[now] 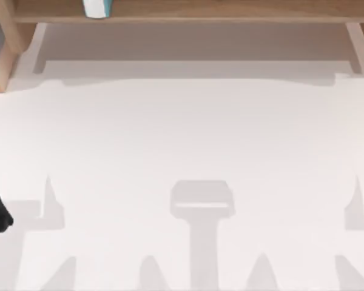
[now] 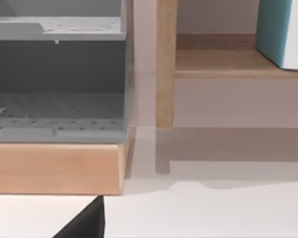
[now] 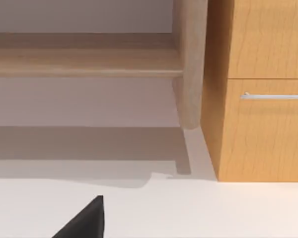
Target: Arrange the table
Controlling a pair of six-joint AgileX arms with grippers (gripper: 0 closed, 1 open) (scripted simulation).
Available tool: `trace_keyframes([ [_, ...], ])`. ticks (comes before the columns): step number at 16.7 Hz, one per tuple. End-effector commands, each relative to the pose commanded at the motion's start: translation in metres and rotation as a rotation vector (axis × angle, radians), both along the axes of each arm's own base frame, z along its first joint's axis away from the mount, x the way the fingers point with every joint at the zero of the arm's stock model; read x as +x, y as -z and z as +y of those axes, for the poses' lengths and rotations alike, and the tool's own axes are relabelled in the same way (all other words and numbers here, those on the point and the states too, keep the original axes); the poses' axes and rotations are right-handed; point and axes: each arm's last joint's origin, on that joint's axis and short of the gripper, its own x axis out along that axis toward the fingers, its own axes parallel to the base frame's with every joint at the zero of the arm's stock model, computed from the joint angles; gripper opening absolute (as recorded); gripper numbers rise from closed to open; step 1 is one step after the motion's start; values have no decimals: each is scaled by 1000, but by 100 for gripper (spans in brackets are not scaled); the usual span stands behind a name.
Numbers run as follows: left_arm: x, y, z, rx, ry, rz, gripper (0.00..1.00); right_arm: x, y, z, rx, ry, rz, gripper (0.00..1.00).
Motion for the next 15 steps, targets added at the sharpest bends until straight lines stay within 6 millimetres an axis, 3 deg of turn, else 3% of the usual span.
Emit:
trace_keyframes([
  [5, 1, -7, -1, 1, 3, -9, 100, 0, 0, 0, 0, 0, 0, 100],
  [9, 9, -49, -4, -2, 8, -60, 100, 0, 0, 0, 0, 0, 0, 100],
  [12, 35, -90, -11, -9, 8, -82, 100, 0, 0, 0, 0, 0, 0, 100],
  [15, 86, -120, -24, -13, 7, -63, 100, 0, 0, 0, 0, 0, 0, 100],
])
